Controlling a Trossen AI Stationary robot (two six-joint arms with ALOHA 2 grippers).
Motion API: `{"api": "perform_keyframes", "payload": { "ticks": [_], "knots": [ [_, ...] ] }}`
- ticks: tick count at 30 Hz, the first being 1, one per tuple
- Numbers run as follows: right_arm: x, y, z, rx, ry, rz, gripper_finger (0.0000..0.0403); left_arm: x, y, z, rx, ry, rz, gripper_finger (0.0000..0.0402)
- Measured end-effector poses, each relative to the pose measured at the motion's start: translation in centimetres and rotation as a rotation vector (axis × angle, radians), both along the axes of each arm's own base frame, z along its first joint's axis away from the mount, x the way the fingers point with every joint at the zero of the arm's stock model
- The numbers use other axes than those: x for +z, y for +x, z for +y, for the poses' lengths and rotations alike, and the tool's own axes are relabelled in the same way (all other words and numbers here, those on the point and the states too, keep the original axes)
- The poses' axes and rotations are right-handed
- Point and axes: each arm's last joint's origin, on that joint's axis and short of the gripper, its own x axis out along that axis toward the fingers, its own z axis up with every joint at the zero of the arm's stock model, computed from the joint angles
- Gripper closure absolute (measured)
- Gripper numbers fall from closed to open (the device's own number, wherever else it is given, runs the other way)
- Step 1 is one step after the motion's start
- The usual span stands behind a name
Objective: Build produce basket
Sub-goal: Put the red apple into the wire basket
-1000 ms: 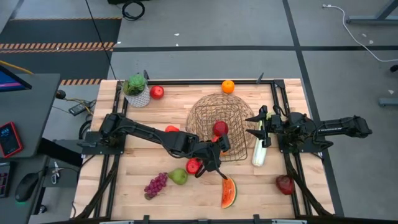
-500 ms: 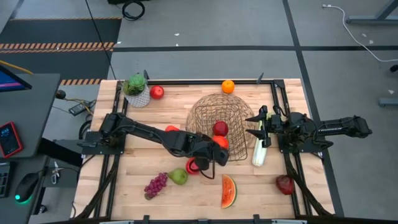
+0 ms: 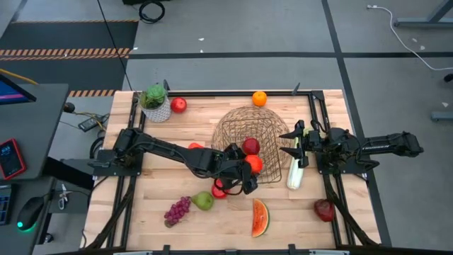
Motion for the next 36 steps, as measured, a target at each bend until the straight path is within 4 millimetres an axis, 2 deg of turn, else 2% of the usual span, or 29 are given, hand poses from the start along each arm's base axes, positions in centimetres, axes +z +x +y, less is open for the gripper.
{"api": "perform_keyframes", "payload": {
  "ticks": [10, 14, 19, 26, 30, 33, 36],
  "knots": [
    [0.0, 0.0, 0.0, 0.0, 0.0, 0.0, 0.0172, 0.0, 0.0, -0.1, -0.057, 0.069, 0.022, 0.0062],
    [0.0, 0.0, 0.0, 0.0, 0.0, 0.0, 0.0172, 0.0, 0.1, 0.3, -0.021, -0.008, 0.007, 0.0062],
    [0.0, 0.0, 0.0, 0.0, 0.0, 0.0, 0.0172, -0.1, 0.6, 2.3, 0.135, -0.382, -0.039, 0.0062],
    [0.0, 0.0, 0.0, 0.0, 0.0, 0.0, 0.0172, 0.1, 1.3, 6.3, 0.659, -0.947, -0.222, 0.0062],
    [0.0, 0.0, 0.0, 0.0, 0.0, 0.0, 0.0172, 0.3, 1.5, 7.8, 0.929, -1.257, -0.345, 0.0062],
    [0.0, 0.0, 0.0, 0.0, 0.0, 0.0, 0.0172, 1.4, 1.3, 8.3, 1.075, -1.503, -0.444, 0.0062],
    [0.0, 0.0, 0.0, 0.0, 0.0, 0.0, 0.0172, 3.6, 0.4, 8.7, 1.148, -1.692, -0.524, 0.0062]
  ]
}}
